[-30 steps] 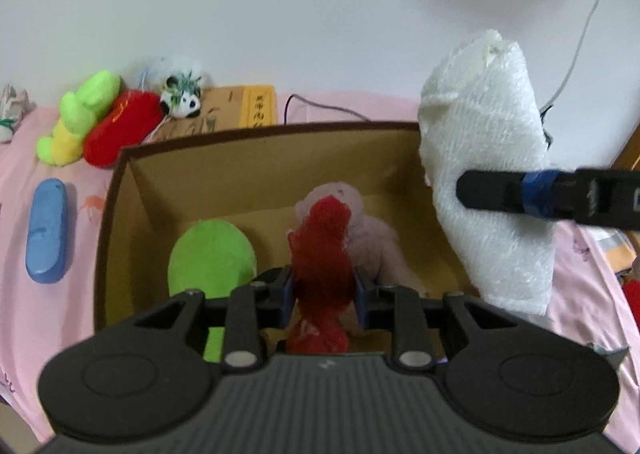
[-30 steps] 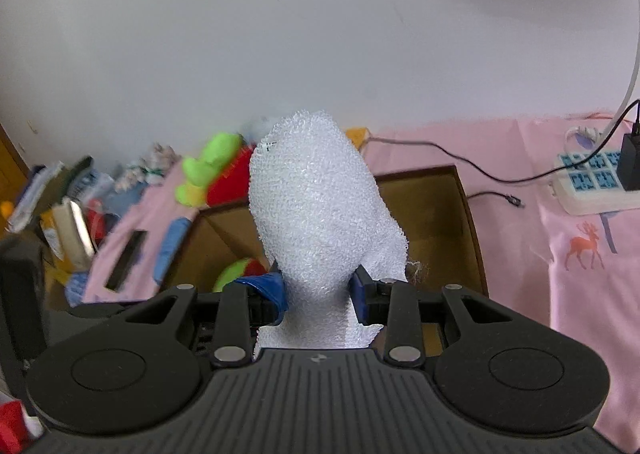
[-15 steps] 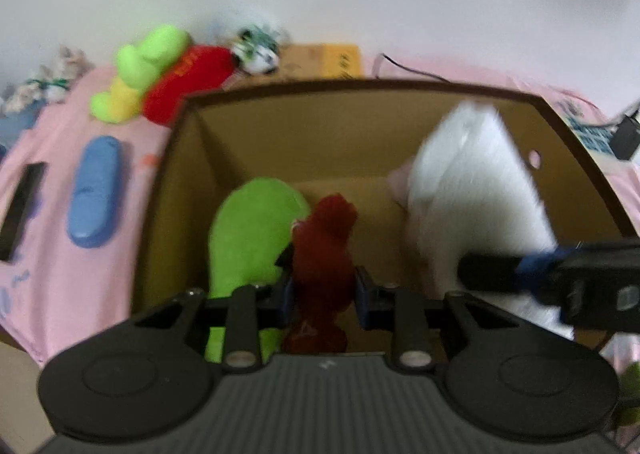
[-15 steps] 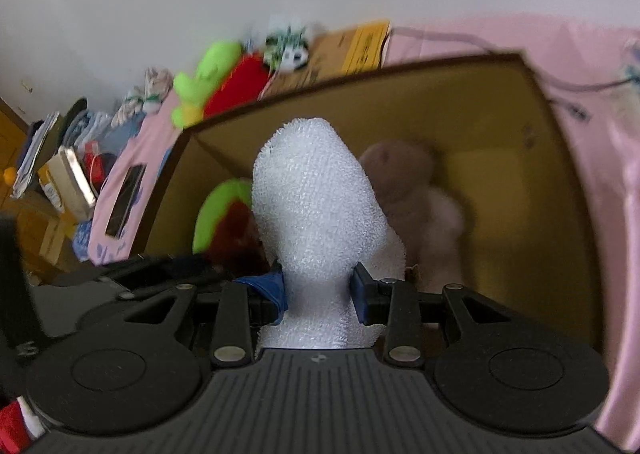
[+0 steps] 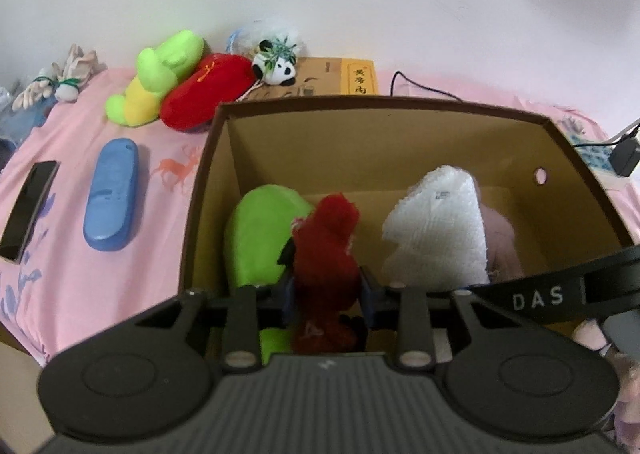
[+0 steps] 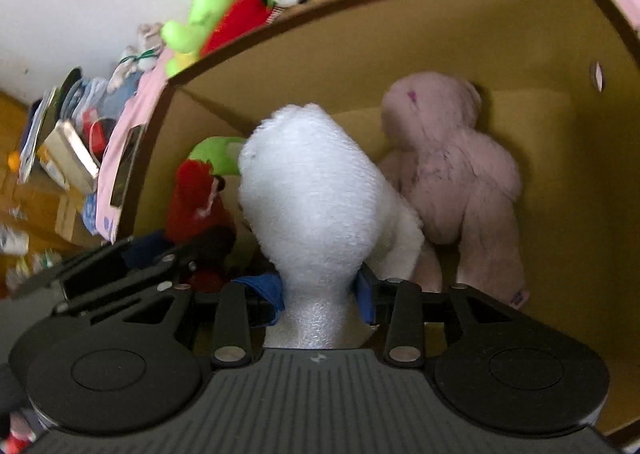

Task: Organize soft objects
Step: 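Lower the red plush into the box with the left gripper while the right gripper releases the white plush, then withdraw both grippers from the box toward the items beside it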

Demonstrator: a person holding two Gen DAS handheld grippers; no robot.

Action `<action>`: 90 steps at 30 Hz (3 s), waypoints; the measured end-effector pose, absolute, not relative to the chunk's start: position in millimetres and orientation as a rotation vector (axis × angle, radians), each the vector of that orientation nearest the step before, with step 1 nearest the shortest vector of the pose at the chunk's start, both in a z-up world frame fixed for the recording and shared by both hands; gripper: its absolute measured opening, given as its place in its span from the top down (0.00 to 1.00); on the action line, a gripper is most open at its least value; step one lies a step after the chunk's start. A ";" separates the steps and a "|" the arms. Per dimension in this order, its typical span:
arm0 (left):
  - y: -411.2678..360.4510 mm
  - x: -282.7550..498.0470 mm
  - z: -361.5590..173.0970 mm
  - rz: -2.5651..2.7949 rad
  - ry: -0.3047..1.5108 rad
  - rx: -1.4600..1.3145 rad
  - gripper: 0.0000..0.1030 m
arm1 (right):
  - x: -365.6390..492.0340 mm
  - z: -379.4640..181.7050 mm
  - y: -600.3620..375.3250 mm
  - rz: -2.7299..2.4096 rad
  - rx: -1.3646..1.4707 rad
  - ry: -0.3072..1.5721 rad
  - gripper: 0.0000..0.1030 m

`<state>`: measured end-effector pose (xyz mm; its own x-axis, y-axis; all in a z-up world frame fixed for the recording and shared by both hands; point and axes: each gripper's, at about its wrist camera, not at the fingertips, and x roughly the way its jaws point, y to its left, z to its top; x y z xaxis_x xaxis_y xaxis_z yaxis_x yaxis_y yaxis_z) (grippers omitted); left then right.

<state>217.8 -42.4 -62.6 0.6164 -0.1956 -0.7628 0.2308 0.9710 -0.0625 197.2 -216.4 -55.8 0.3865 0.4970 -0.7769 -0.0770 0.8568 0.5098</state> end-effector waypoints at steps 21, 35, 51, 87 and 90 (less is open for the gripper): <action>-17.3 162.7 -16.6 -0.227 0.739 -0.012 0.45 | 166.8 -12.6 -230.6 0.363 0.485 0.901 0.76; -11.3 119.6 2.3 -0.178 0.731 0.069 0.41 | 64.9 37.9 -221.0 0.251 0.362 0.562 0.76; -8.2 86.4 3.5 -0.194 0.760 0.143 0.38 | -0.4 35.5 -215.2 0.126 0.347 0.428 0.76; 2.8 12.7 -55.1 -0.208 0.981 0.042 0.31 | -73.0 -16.3 -279.9 0.315 0.396 0.632 0.76; 2.7 0.6 -62.8 -0.216 0.994 0.028 0.31 | -77.8 -25.8 -281.4 0.335 0.372 0.665 0.76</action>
